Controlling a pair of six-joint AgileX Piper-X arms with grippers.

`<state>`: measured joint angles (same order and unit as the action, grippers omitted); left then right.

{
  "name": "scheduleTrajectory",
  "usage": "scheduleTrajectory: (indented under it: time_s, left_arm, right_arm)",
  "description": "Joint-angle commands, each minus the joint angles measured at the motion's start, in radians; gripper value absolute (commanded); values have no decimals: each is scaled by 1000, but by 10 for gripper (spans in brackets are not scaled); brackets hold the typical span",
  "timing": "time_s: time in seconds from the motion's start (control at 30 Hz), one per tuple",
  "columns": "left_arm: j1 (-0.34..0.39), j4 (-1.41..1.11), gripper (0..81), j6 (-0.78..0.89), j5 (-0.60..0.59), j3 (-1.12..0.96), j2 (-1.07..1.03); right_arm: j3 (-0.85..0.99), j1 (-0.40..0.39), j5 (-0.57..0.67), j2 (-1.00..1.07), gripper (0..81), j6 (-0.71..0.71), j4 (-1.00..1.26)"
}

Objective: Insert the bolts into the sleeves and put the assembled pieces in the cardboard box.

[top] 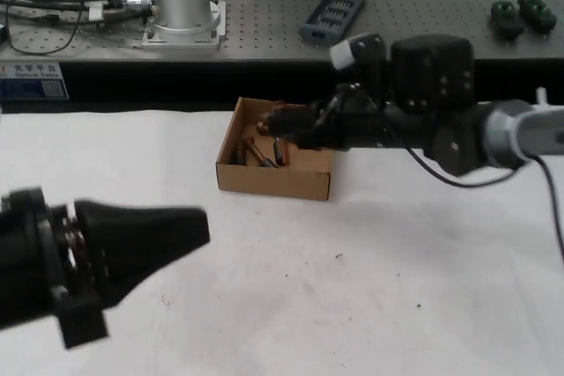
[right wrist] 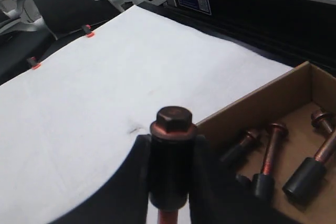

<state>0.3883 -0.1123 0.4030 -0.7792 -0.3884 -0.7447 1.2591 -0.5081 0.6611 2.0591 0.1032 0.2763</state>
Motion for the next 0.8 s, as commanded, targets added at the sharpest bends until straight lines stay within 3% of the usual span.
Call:
scheduleTrajectory:
  time_s: [0.0,0.2,0.53,0.77]
  left_arm:
    - [25,197,6,-99,175,-3,55]
    - [24,379,6,-182,377,-3,175]
    - [24,562,6,-182,752,-2,449]
    - [24,705,6,-182,796,-2,505]
  right_arm:
    - [121,8,-35,53,49,-36,-83]
    - [305,15,-131,153,49,-60,-232]
    - [425,19,-283,194,49,-51,-375]
    - [425,19,-309,194,22,-51,-428]
